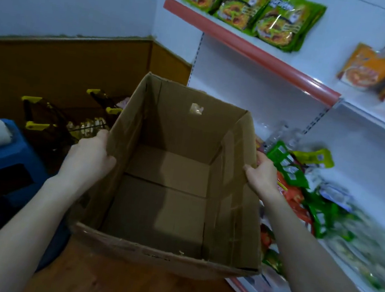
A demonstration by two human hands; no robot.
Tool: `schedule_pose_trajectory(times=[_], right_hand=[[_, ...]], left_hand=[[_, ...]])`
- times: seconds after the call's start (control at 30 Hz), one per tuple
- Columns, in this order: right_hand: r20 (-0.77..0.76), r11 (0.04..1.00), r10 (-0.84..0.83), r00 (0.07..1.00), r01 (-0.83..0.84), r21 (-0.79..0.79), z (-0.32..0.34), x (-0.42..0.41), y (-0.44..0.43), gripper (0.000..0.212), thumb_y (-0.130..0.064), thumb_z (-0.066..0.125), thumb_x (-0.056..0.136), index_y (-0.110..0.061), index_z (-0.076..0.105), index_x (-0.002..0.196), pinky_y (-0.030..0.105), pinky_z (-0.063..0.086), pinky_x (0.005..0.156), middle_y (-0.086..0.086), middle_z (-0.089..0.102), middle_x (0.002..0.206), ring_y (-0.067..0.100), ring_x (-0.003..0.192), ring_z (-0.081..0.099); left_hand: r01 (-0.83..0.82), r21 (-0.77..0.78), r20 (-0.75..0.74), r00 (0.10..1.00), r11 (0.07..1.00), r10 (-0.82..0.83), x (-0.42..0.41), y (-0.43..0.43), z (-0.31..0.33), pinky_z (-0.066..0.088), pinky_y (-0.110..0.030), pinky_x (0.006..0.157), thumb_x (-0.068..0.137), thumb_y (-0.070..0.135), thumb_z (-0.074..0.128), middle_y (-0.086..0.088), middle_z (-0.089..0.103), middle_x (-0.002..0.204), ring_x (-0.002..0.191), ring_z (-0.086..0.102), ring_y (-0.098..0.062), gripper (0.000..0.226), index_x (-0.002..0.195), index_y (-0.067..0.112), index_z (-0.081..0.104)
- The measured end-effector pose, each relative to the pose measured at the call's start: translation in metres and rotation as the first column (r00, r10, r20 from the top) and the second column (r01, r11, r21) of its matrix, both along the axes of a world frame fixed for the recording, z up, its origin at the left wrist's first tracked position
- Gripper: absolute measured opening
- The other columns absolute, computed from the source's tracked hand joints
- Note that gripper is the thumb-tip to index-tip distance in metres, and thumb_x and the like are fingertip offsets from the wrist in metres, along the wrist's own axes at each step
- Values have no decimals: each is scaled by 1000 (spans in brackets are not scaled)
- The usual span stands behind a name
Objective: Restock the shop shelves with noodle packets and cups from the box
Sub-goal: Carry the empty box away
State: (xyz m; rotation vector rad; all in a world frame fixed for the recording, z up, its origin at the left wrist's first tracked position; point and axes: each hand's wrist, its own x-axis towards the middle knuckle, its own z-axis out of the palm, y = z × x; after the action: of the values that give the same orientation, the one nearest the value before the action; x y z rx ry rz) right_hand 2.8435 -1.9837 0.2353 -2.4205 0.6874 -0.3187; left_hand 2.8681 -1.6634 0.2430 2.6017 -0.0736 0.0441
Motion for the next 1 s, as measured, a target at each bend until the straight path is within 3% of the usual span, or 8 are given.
schedule_pose_trajectory(times=[0.07,0.27,0.4,0.5,0.6,0.7,0.87,1.0], right_hand=[[-8,999,-48,999,48,3,3,-35,-13,39,-8,54,83,-11,55,121,42,50,87,14,64,114,33,103,59],[-31,977,-213,977,213,3,11,-126,-48,35,-6,53,82,-10,58,117,40,50,82,15,65,109,34,99,60],[-18,938,-348,937,348,-12,13,-177,-63,33,-5,54,81,-7,59,114,37,47,77,18,66,105,35,96,60],[-12,887,-461,887,461,-10,12,-213,-66,31,-4,54,81,-8,61,111,35,48,72,17,67,102,33,91,61],[-7,806,-591,806,592,11,12,-249,-61,34,-6,54,83,-10,59,116,36,48,76,16,66,106,32,93,61],[-4,700,-713,701,713,33,11,-285,-50,36,-6,56,82,-8,58,117,37,47,84,18,64,112,34,101,60],[-12,508,-861,509,861,37,6,-356,-21,43,-8,57,83,-10,54,126,35,43,90,16,61,122,33,112,55],[-44,344,-936,349,935,85,2,-418,-3,45,-11,56,85,-12,49,130,40,46,93,13,61,121,31,109,58]], left_hand=[[46,6,-10,999,999,-46,-19,-14,1,57,-37,58,87,8,56,-15,62,99,72,63,-25,41,125,10,42],[203,-11,-42,978,979,-204,-51,-64,2,44,-21,45,88,8,57,-13,61,99,64,57,-15,48,132,10,39],[354,-2,-42,934,935,-354,-58,-97,7,55,-32,63,86,8,59,-14,60,106,83,64,-25,48,130,12,41],[492,36,-39,870,870,-491,-59,-120,11,45,-35,75,86,8,58,-16,59,110,100,58,-32,42,126,8,45],[649,36,-46,761,760,-648,-58,-137,12,47,-42,82,85,9,59,-18,62,104,100,59,-34,38,120,5,48],[764,32,-55,645,645,-762,-59,-156,11,51,-44,79,84,10,59,-21,63,101,96,59,-38,36,117,3,47],[879,67,-84,477,473,-875,-82,-199,3,47,-46,82,86,14,55,-23,62,106,99,57,-41,37,120,0,48],[941,43,-113,339,337,-934,-123,-240,-2,44,-45,80,88,12,54,-26,60,108,101,56,-42,34,119,-1,49]])
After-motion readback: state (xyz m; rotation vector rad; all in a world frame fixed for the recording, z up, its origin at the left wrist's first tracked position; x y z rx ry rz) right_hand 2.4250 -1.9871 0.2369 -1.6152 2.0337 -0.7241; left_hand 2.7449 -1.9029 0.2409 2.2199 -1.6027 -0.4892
